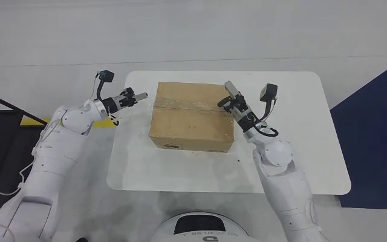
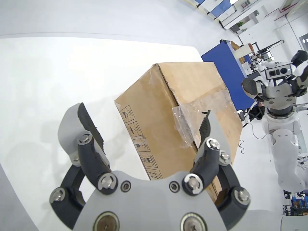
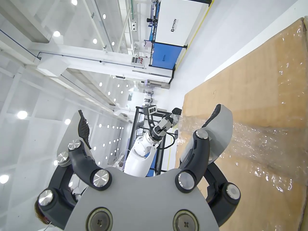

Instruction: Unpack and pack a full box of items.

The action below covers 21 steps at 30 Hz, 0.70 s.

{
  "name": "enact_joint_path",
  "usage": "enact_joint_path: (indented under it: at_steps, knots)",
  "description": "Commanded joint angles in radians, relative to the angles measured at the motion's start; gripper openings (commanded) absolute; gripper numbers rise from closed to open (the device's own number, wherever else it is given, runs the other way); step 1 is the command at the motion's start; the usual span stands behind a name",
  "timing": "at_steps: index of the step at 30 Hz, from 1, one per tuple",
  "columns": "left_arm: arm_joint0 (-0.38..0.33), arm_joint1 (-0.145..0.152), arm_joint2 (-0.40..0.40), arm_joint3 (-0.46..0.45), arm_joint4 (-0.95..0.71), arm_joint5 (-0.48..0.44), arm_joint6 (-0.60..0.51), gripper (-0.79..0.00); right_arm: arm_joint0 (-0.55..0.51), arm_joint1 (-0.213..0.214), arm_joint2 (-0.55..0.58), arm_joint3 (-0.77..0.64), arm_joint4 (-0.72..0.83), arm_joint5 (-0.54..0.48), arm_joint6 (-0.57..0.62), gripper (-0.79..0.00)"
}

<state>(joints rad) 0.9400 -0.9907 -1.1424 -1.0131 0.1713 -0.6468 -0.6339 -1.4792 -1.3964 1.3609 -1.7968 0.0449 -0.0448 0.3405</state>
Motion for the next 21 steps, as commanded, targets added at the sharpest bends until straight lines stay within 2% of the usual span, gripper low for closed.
enact_joint_path:
  at_steps: [1, 6, 9, 11, 14, 18, 21]
  knots:
    - [0.000, 0.000, 0.000, 0.000, 0.000, 0.000, 0.000, 0.000, 0.000, 0.000, 0.000, 0.000, 0.000, 0.000, 0.000, 0.000]
    - [0.000, 0.000, 0.000, 0.000, 0.000, 0.000, 0.000, 0.000, 0.000, 0.000, 0.000, 0.000, 0.000, 0.000, 0.000, 0.000]
    - [0.037, -0.003, -0.030, 0.010, -0.029, 0.061, 0.142, 0.000, -0.007, 0.001, 0.014, 0.007, -0.029, 0.010, -0.060, 0.000]
    - [0.055, -0.008, -0.041, 0.026, -0.151, 0.086, 0.118, 0.000, -0.028, 0.002, 0.040, 0.003, -0.075, 0.016, -0.146, 0.000]
    - [0.066, -0.010, -0.049, 0.063, -0.218, 0.070, 0.073, 0.000, -0.075, 0.003, 0.054, -0.026, -0.123, 0.012, -0.233, 0.000]
    - [0.057, -0.019, -0.039, 0.129, -0.282, 0.089, 0.038, 0.000, -0.116, 0.006, 0.082, -0.050, -0.127, -0.007, -0.262, 0.000]
    - [0.056, -0.020, -0.039, 0.131, -0.284, 0.089, 0.036, 0.000, -0.118, 0.006, 0.083, -0.051, -0.127, -0.008, -0.263, -0.001]
